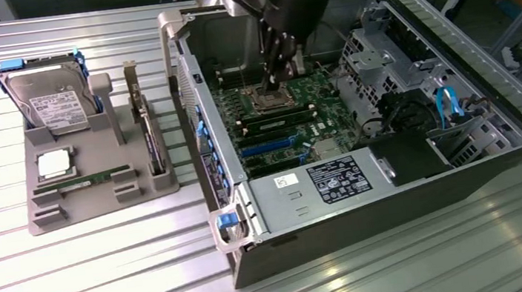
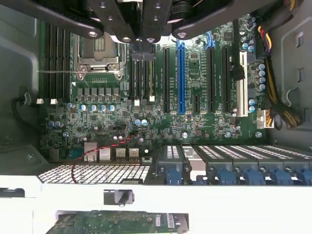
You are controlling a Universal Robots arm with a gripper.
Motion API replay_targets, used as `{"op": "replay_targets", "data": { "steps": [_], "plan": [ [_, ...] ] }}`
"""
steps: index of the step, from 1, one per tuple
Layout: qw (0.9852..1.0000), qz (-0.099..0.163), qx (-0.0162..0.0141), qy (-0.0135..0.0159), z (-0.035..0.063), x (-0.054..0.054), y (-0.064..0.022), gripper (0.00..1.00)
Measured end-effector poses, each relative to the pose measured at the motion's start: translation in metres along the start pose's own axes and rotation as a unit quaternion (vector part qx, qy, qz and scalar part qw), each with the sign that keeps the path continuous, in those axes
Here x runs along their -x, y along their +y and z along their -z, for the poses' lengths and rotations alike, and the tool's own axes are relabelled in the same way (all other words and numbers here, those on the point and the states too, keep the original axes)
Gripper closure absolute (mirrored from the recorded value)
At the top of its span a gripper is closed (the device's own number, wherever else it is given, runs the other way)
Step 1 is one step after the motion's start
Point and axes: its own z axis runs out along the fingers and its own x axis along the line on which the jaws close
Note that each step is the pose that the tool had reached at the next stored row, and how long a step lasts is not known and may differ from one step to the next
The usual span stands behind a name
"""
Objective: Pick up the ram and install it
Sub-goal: 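Press down the ram until it locks into place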
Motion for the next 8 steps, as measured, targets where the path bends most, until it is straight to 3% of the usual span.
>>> {"op": "replay_targets", "data": {
  "steps": [8],
  "plan": [
    [1.0000, 0.000, -0.0001, -0.0001, 0.0091, 0.0005, 0.0002, 0.90]
  ]
}}
